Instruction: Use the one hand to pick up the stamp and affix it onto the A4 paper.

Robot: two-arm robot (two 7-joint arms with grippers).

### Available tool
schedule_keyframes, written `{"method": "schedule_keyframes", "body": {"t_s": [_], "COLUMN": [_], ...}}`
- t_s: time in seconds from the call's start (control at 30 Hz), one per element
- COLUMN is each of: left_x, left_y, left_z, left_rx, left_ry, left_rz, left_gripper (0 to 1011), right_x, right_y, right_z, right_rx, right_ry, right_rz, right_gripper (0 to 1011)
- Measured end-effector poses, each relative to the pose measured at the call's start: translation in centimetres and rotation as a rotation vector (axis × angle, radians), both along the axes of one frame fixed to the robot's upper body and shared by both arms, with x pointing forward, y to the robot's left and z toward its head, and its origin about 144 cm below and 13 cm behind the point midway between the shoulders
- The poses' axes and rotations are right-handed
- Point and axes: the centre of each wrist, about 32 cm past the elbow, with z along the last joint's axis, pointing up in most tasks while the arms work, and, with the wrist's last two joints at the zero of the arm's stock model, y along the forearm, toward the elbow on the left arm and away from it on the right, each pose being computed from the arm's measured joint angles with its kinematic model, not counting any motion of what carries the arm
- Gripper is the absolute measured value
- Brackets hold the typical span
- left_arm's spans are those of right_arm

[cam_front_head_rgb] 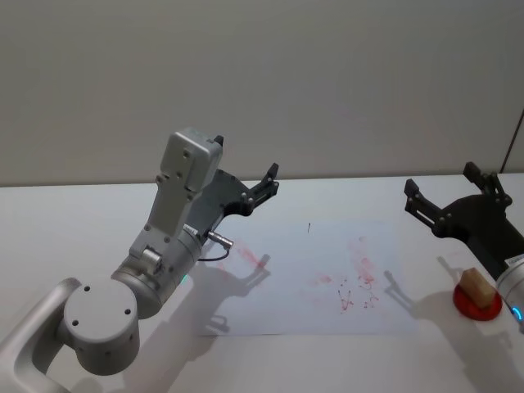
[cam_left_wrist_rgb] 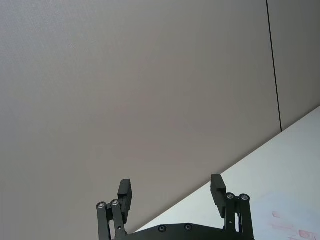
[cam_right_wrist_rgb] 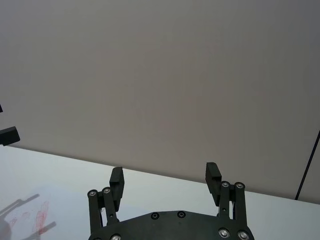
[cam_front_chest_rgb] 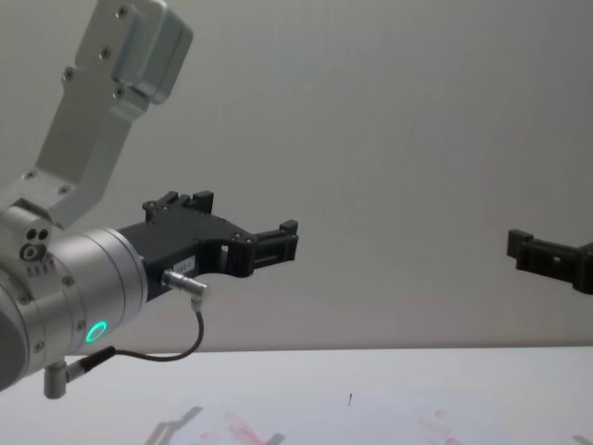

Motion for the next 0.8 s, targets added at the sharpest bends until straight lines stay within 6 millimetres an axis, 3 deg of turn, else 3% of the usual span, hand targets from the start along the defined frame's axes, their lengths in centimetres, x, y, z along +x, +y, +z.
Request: {"method": "schedule_keyframes", "body": {"t_s": [0.8], "left_x": [0.0], "left_y": [0.0], "left_z": [0.0], "left_rx": [0.0], "left_ry": [0.0], "left_rz": [0.0], "left_gripper": [1001], "right_x": [0.0], "right_y": [0.0], "right_z": [0.0], "right_rx": [0.0], "right_ry": [0.0], "right_rz": [0.0], "right_gripper": [1001]}}
